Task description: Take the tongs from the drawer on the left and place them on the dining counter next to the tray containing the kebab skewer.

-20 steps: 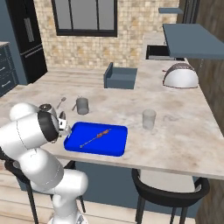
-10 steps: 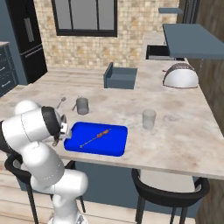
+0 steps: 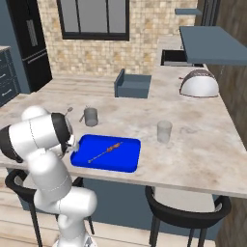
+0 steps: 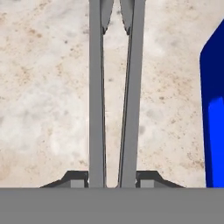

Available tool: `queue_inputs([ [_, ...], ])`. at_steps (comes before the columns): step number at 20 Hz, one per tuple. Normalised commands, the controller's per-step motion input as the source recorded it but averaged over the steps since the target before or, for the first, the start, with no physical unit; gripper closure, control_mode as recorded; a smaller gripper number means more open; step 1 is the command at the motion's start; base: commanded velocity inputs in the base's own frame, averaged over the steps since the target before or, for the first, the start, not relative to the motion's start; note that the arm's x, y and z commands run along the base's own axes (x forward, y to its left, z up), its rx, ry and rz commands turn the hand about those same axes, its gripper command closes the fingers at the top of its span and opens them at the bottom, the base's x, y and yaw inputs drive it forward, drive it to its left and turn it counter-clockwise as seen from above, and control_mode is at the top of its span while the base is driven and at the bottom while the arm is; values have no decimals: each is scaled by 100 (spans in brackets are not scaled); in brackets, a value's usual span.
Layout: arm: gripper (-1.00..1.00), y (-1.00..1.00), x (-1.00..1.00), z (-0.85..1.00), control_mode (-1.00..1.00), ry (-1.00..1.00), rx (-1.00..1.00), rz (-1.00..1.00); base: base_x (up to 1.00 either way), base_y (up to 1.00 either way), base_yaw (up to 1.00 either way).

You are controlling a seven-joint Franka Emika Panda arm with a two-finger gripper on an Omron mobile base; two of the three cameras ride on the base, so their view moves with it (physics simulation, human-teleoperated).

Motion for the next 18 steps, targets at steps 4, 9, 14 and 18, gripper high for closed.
queue_inputs([
  [4, 100, 15, 25, -16, -100, 0, 0, 0, 0, 0, 0],
  [9, 100, 10, 18, -29, -100, 1, -1, 0, 0, 0, 0],
  [14, 100, 3, 0, -5, -100, 0, 0, 0, 0, 0, 0],
  [18, -100, 0, 0, 6, -100, 0, 0, 0, 0, 0, 0],
])
